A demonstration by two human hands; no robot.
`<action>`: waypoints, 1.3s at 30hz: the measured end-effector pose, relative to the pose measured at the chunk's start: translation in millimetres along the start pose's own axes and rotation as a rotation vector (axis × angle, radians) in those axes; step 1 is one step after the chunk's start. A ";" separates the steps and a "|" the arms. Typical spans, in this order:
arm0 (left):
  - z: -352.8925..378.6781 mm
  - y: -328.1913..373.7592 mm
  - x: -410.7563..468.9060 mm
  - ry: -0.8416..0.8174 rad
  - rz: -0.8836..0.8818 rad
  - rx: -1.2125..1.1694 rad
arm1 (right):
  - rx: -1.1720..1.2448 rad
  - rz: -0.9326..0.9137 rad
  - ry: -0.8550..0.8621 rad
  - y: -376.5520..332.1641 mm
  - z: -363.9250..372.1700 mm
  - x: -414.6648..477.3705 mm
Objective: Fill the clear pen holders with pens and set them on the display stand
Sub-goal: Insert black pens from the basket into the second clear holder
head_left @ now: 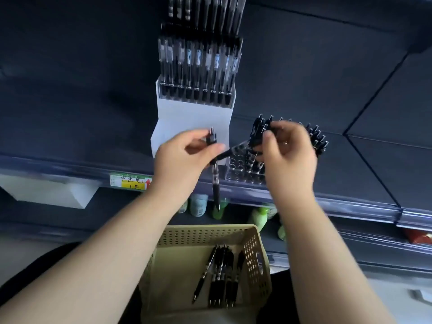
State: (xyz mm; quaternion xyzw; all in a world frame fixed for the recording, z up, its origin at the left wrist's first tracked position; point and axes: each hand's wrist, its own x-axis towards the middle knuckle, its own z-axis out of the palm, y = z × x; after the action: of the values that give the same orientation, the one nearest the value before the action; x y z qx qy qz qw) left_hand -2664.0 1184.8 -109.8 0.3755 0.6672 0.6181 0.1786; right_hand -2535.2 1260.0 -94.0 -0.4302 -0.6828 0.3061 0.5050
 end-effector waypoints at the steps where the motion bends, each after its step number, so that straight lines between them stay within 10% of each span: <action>1: 2.6 5.2 11.2 0.009 0.035 0.000 | -0.019 -0.041 0.027 -3.9 -0.6 12.8; 15: 27.7 -3.7 71.8 0.038 0.138 -0.218 | -0.515 -0.249 -0.126 9.5 19.9 95.8; 39: 39.6 -5.3 78.1 0.024 0.157 -0.182 | -0.582 -0.338 -0.150 25.3 25.2 98.3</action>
State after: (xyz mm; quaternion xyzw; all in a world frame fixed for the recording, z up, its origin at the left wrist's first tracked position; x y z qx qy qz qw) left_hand -2688.8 1268.7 -104.0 0.4016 0.5788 0.6926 0.1550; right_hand -2563.9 1359.8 -81.3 -0.4133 -0.8383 0.0414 0.3531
